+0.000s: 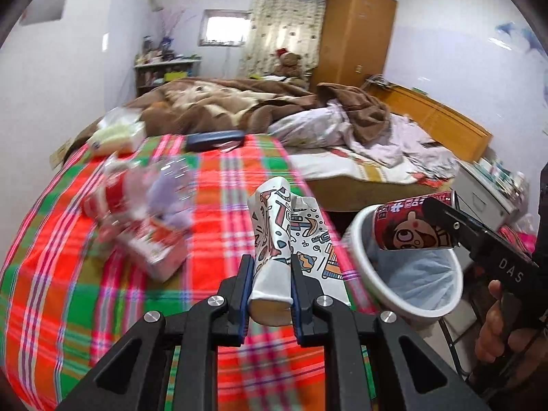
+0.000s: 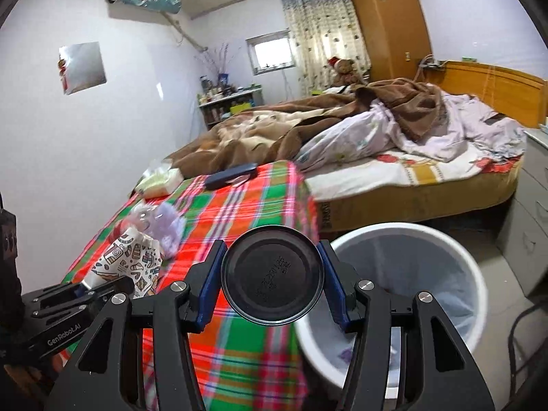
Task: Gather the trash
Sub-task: 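Carry the cup and can over the bin and open both tools to drop them, then move both open tools back from the bin toward the bed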
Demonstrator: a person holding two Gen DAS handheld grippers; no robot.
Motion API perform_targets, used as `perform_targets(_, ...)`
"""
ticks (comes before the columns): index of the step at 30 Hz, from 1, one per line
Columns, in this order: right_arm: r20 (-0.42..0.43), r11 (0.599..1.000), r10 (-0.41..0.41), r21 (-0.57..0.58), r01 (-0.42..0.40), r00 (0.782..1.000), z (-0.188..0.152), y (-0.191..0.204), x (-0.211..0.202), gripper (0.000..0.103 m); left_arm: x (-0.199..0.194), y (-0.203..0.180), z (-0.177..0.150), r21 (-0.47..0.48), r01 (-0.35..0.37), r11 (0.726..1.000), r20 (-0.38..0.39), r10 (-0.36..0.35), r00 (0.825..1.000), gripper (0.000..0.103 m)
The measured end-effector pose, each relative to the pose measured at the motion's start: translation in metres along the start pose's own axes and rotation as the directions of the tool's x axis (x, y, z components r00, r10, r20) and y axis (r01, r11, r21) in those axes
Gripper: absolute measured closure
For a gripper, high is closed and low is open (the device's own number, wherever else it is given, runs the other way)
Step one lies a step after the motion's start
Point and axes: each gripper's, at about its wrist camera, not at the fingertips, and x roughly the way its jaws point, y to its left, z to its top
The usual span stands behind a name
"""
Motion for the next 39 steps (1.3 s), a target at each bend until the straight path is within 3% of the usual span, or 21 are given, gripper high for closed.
perform_targets(8, -0.003, 0.994, -0.103, 0.038, 0.103, 0.995, 0.0, -0.035, -0.005, 0.049, 0.022, -0.053, 0.013, 0.11, 0.09, 0.99, -0.021, -0.088, 0.996, 0.084)
perform_targets(18, -0.095, 0.973, -0.211, 0.078, 0.219, 0.973, -0.012, -0.079, 0.006, 0.049, 0.073, -0.11, 0.017, 0.18, 0.209, 0.961, -0.121, -0.189, 0.974, 0.084)
perform_targets(25, -0.175, 0.959, -0.249, 0.092, 0.267, 0.953, -0.024, -0.098, 0.018, 0.048, 0.11, -0.135, 0.014, 0.23, 0.233, 0.945, -0.195, -0.19, 0.962, 0.083)
perform_targets(31, -0.224, 0.954, -0.251, 0.105, 0.28, 0.942, -0.033, -0.109, 0.022, 0.048, 0.129, -0.137, 0.01, 0.203, 0.256, 0.945, -0.232, -0.208, 0.95, 0.083)
perform_targets(33, -0.228, 0.954, -0.248, 0.113, 0.279, 0.942, -0.034, -0.111, 0.023, 0.048, 0.131, -0.135, 0.01, 0.197, 0.251, 0.948, -0.234, -0.203, 0.951, 0.075)
perform_targets(35, -0.222, 0.954, -0.244, 0.123, 0.275, 0.944, -0.034, -0.111, 0.022, 0.048, 0.13, -0.133, 0.01, 0.193, 0.246, 0.95, -0.228, -0.201, 0.953, 0.059)
perform_targets(39, -0.209, 0.954, -0.245, 0.122, 0.273, 0.947, -0.033, -0.107, 0.019, 0.039, 0.122, -0.13, 0.011, 0.192, 0.245, 0.95, -0.213, -0.203, 0.956, 0.058)
